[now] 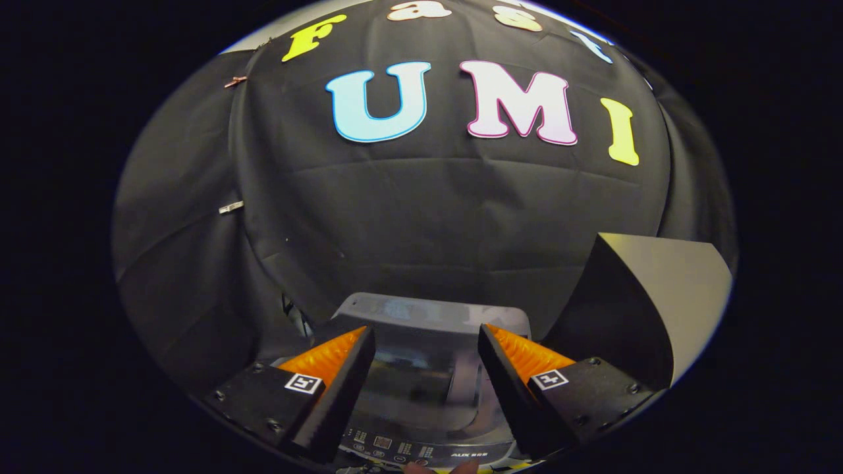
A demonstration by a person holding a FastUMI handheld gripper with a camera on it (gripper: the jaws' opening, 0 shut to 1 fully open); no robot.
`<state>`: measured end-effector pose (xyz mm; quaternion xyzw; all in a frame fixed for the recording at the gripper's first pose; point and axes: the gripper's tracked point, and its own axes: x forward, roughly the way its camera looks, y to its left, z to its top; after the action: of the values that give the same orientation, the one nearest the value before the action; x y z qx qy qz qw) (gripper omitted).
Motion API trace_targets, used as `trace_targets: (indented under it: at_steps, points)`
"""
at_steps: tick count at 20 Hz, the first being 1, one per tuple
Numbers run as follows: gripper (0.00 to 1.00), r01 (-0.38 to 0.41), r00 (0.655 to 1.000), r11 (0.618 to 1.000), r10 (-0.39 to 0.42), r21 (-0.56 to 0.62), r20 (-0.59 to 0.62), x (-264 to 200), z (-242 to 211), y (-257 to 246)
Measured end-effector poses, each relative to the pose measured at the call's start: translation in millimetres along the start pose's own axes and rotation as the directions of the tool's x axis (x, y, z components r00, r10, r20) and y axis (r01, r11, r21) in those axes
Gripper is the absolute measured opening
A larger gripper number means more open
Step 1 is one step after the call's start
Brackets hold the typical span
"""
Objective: Put the clothes into the washing machine and then close the washing machine lid.
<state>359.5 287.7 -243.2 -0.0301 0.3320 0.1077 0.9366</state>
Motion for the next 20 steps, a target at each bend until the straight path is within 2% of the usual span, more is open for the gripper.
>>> trace_targets:
  at_steps: [3, 7, 11, 15, 20]
  points:
    - [0.99, 0.003, 0.999, 1.000, -0.003, -0.011, 0.036, -11.9, 5.2, 1.7]
    - [0.99, -0.051, 0.993, 0.998, 0.047, 0.040, 0.104, -32.9, 14.7, 10.7]
    - [1.00, -0.070, 0.987, 0.997, 0.067, 0.014, 0.148, -39.1, 18.9, 11.5]
    - [1.00, -0.138, 0.983, 0.990, 0.134, 0.024, 0.127, -43.5, 8.7, 21.5]
    - [1.00, -0.120, 0.968, 0.992, 0.124, -0.028, 0.216, -70.8, 25.9, 18.2]
